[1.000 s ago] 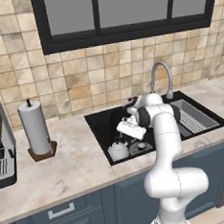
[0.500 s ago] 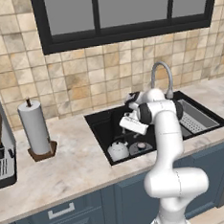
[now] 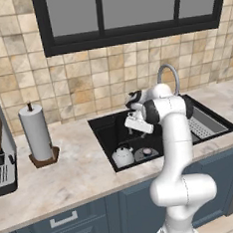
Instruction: Open the cabinet, pick the kettle from the cabinet, and place it in the sink.
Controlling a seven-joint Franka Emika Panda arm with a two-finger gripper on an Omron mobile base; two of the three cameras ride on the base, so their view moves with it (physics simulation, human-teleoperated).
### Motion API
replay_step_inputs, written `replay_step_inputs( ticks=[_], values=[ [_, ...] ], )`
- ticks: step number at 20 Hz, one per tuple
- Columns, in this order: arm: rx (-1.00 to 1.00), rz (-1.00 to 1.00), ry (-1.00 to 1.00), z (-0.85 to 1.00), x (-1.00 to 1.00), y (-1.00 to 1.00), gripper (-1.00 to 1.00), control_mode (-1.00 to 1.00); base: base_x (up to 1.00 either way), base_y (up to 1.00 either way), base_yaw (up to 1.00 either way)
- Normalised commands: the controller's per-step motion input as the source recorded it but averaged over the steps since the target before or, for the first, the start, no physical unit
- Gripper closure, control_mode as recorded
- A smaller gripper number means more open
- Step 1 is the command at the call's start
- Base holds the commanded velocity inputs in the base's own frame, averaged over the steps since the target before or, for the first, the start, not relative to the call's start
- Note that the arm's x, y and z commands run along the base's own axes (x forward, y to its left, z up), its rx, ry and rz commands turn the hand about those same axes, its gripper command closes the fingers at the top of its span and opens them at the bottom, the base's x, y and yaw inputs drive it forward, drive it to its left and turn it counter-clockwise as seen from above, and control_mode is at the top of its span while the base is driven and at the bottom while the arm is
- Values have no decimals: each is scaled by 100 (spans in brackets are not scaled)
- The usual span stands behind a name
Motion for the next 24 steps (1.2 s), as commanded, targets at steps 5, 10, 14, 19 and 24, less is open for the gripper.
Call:
replay_step_inputs(
  ticks=[5, 10, 14, 19, 24],
  values=[
    [-21, -2, -31, 36, -36, 0, -100, -100, 0, 0, 0],
    [-13, -5, -33, 37, -40, 0, -100, -100, 0, 0, 0],
    [-9, -8, -10, 47, -33, 0, -100, -100, 0, 0, 0],
    [-7, -5, 1, 53, -29, 0, -100, -100, 0, 0, 0],
    [-4, 0, 2, 56, -31, 0, -100, -100, 0, 0, 0]
  ],
)
